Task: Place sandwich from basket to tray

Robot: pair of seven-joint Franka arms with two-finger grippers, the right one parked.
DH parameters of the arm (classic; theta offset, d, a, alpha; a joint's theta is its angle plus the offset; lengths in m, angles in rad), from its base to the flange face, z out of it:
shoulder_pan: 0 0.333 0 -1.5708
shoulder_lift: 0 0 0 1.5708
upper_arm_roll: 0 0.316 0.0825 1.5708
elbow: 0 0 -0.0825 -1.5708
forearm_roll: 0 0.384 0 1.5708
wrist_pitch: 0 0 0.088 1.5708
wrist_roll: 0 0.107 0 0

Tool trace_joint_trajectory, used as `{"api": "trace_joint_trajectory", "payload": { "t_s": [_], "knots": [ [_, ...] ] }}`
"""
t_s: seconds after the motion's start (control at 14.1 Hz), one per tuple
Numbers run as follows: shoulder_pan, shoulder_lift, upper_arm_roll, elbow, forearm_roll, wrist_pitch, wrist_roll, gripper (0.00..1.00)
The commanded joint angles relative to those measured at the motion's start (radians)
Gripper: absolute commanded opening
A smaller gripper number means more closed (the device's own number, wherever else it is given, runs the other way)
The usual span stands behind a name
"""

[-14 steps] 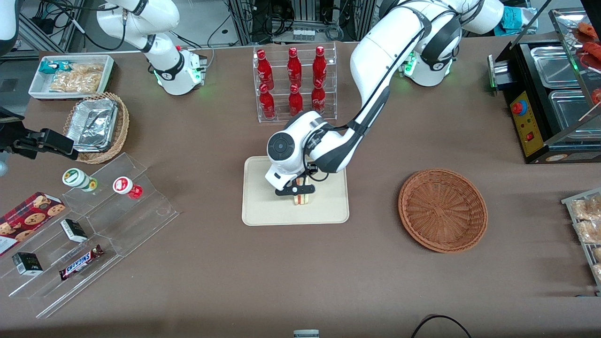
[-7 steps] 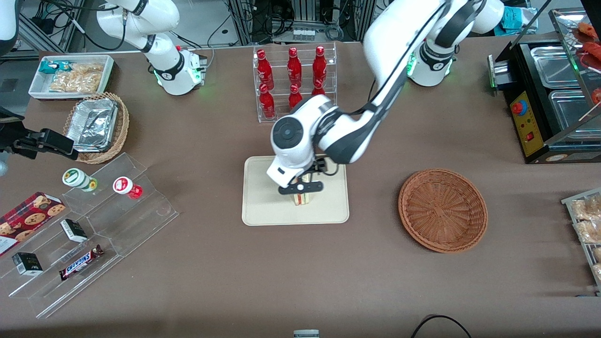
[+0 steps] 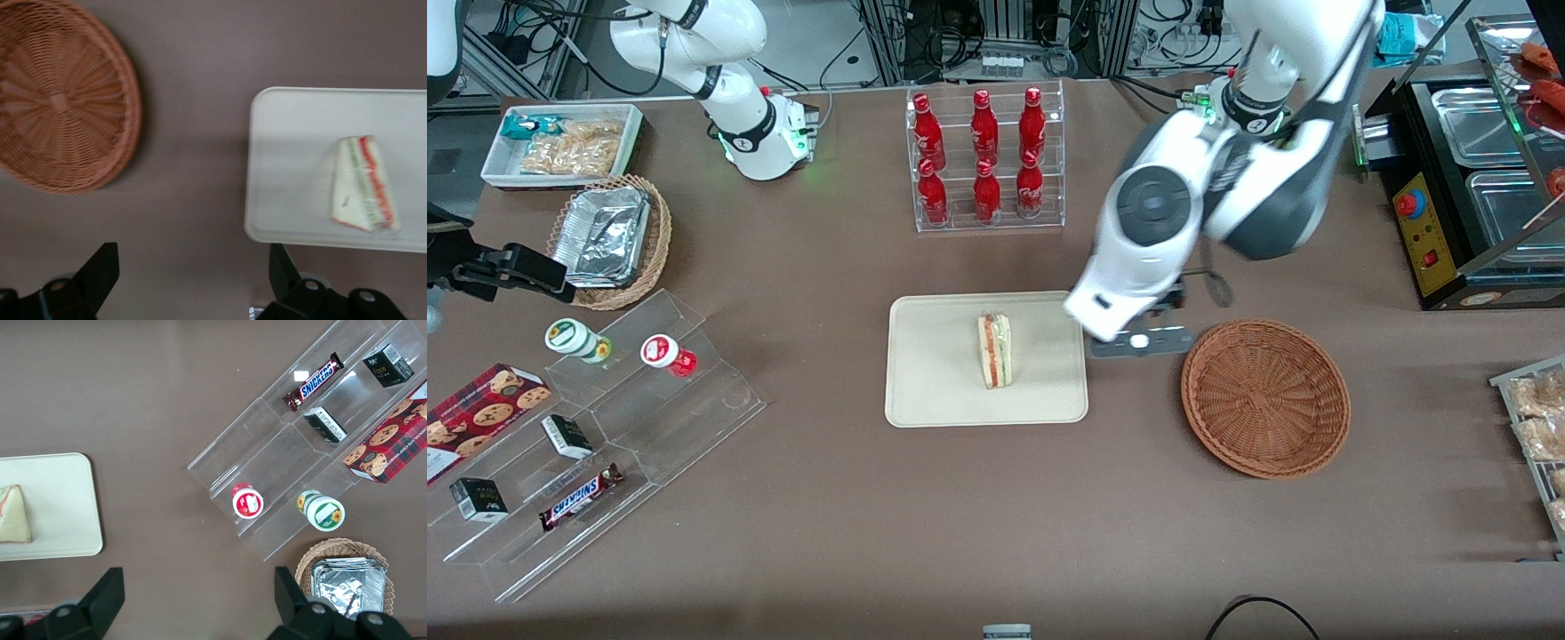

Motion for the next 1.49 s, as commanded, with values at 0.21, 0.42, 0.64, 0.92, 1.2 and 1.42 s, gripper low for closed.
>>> {"api": "trace_joint_trajectory", "payload": {
  "t_s": [0.21, 0.42, 0.64, 0.92, 1.2, 1.42],
  "knots": [
    [0.218, -0.206, -0.006, -0.104, -0.003, -0.192, 0.228, 1.00],
    [0.289, -0.260, -0.006, -0.086, -0.003, -0.223, 0.315, 1.00],
    [0.371, -0.266, -0.006, -0.015, -0.003, -0.291, 0.403, 1.00],
    [0.390, -0.266, -0.004, 0.031, -0.012, -0.295, 0.435, 1.00],
    [0.407, -0.256, 0.011, 0.083, -0.058, -0.284, 0.431, 1.00],
    [0.419, -0.254, 0.013, 0.101, -0.086, -0.250, 0.437, 1.00]
  ]
}}
